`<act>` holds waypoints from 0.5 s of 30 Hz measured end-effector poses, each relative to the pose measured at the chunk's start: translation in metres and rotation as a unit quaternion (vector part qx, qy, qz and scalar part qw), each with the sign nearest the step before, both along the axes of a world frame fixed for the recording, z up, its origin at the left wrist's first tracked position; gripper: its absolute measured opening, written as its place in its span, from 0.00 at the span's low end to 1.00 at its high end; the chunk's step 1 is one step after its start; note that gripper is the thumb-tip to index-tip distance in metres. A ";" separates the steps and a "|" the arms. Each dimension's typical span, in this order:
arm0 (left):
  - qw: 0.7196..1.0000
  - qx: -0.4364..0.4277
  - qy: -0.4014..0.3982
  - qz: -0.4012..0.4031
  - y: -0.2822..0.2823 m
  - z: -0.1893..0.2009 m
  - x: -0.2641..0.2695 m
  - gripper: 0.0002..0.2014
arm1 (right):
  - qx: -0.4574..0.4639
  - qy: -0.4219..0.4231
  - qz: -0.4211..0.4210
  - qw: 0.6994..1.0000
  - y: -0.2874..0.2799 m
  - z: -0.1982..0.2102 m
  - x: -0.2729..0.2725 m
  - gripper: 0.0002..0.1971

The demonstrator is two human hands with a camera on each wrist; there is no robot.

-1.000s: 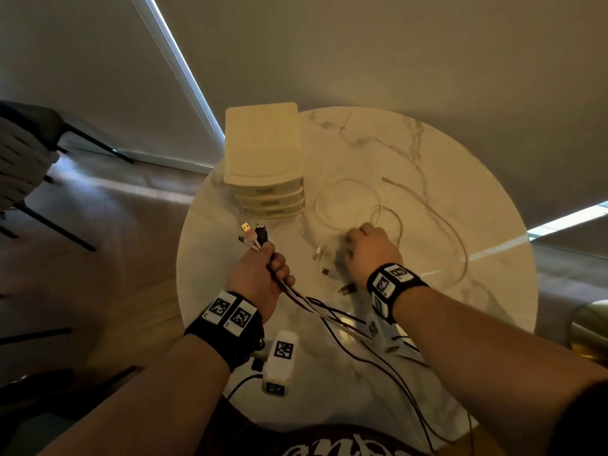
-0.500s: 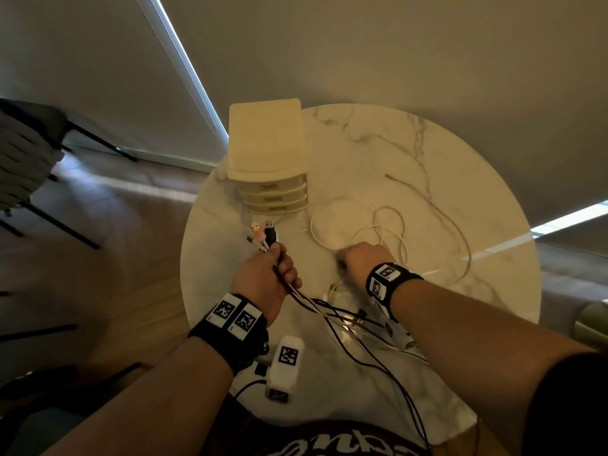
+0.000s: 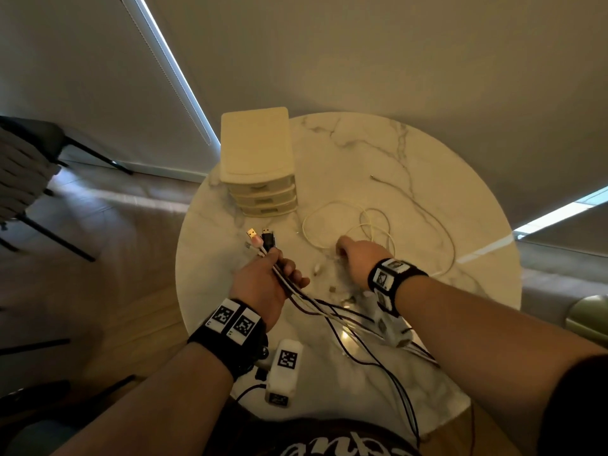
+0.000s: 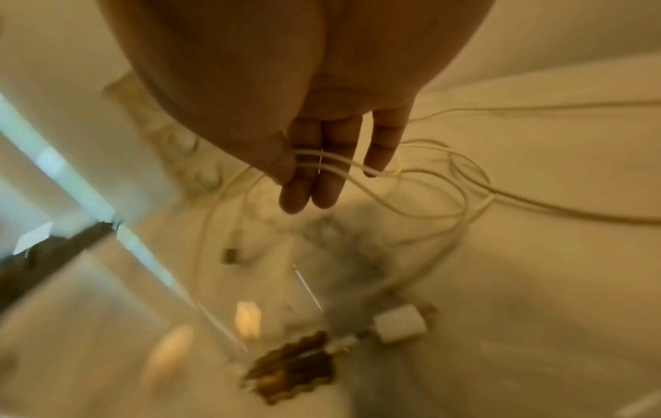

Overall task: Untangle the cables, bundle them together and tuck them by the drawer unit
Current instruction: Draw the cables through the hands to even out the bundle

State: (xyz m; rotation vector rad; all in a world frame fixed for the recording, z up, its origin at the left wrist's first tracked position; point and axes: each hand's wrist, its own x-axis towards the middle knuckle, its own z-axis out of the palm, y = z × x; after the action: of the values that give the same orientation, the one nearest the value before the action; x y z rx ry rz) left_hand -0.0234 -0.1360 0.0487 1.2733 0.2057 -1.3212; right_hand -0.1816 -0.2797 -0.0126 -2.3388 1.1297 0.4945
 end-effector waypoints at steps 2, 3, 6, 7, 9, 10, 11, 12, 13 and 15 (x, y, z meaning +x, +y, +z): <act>1.000 -0.004 -0.002 -0.022 0.001 0.002 -0.003 0.15 | 0.045 -0.108 -0.117 0.986 -0.011 0.014 0.002 0.15; 1.000 -0.006 -0.003 -0.029 0.003 0.003 -0.004 0.14 | 0.071 -0.158 -0.171 0.970 -0.015 0.021 0.002 0.15; 0.999 -0.008 -0.010 -0.037 0.002 0.006 -0.009 0.12 | 0.125 -0.255 -0.279 0.917 -0.027 0.045 0.000 0.12; 0.999 -0.008 -0.008 -0.036 0.002 0.007 -0.010 0.12 | 0.110 -0.254 -0.276 0.920 -0.030 0.051 -0.001 0.13; 0.999 -0.014 -0.003 -0.040 -0.001 0.013 -0.015 0.12 | 0.060 -0.241 -0.255 0.935 -0.036 0.065 -0.008 0.14; 0.999 -0.019 -0.004 -0.043 -0.004 0.015 -0.017 0.13 | 0.038 -0.248 -0.258 0.933 -0.040 0.074 -0.011 0.14; 0.999 -0.024 -0.007 -0.045 -0.007 0.018 -0.019 0.13 | 0.019 -0.275 -0.267 0.924 -0.045 0.087 -0.013 0.13; 0.998 -0.029 -0.011 -0.046 -0.010 0.021 -0.021 0.13 | 0.004 -0.318 -0.283 0.905 -0.050 0.100 -0.015 0.13; 0.998 -0.033 -0.015 -0.045 -0.013 0.024 -0.023 0.13 | -0.008 -0.376 -0.302 0.876 -0.054 0.116 -0.017 0.13; 0.998 -0.043 -0.023 -0.042 -0.018 0.027 -0.027 0.13 | -0.015 -0.484 -0.330 0.810 -0.058 0.147 -0.019 0.13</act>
State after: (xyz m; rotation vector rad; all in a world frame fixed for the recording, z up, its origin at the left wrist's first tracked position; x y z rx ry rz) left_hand -0.0502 -0.1541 0.0759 1.2494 0.0624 -1.3573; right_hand -0.2009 -0.3375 0.1341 -1.6088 1.2421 -0.8816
